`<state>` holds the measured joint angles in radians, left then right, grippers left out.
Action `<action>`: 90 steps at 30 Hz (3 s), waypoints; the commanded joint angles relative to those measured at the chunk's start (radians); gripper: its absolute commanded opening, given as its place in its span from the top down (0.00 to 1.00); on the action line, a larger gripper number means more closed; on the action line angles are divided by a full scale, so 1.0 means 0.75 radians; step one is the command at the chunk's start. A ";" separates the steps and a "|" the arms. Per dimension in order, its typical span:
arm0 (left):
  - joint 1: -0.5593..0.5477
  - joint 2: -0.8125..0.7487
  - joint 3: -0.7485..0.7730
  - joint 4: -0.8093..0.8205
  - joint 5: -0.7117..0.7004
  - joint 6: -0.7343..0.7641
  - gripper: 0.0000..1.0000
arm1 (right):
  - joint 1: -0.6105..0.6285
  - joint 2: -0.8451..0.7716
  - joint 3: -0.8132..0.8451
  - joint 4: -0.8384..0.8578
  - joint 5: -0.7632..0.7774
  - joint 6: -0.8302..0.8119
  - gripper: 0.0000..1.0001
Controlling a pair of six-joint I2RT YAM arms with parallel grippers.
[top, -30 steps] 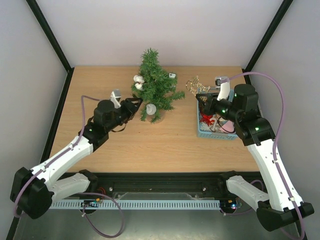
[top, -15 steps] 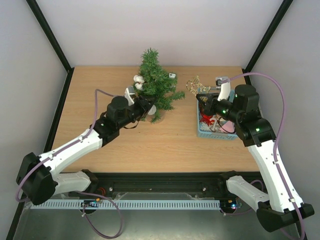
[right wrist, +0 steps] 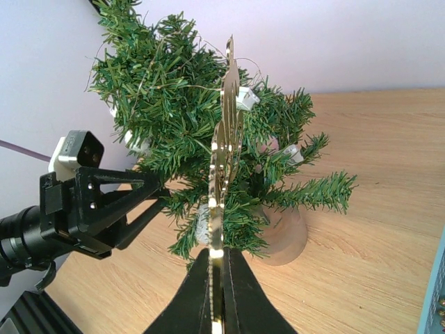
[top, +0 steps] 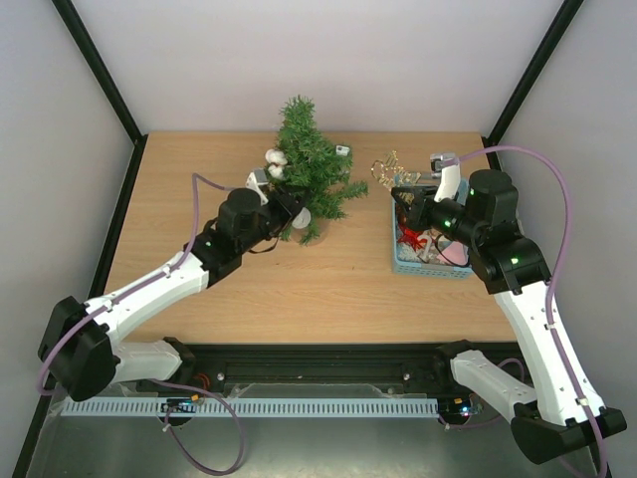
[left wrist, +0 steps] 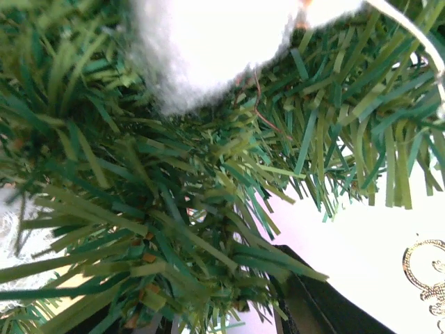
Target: Decorate the small christmas tree
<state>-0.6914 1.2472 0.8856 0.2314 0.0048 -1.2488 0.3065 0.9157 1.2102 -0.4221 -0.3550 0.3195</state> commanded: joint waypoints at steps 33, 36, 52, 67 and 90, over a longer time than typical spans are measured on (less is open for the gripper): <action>0.247 0.034 0.093 -0.035 0.018 0.186 0.66 | -0.004 0.005 -0.047 0.020 -0.107 0.010 0.99; 0.261 0.046 0.093 -0.028 0.028 0.194 0.66 | -0.004 0.012 -0.049 0.028 -0.119 0.010 0.99; 0.291 0.072 0.095 -0.006 0.029 0.218 0.79 | -0.003 0.031 -0.071 0.048 -0.152 0.011 0.99; 0.391 0.123 0.148 0.005 0.093 0.292 0.81 | -0.003 0.046 -0.113 0.114 -0.302 0.038 0.99; 0.417 0.078 0.142 -0.038 0.174 0.278 0.60 | 0.175 0.195 -0.132 0.046 -0.406 -0.090 0.99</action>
<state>-0.3820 1.3743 1.0203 0.2138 0.1204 -1.0363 0.3920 1.0367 1.1149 -0.3439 -0.6914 0.2981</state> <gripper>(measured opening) 0.375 0.018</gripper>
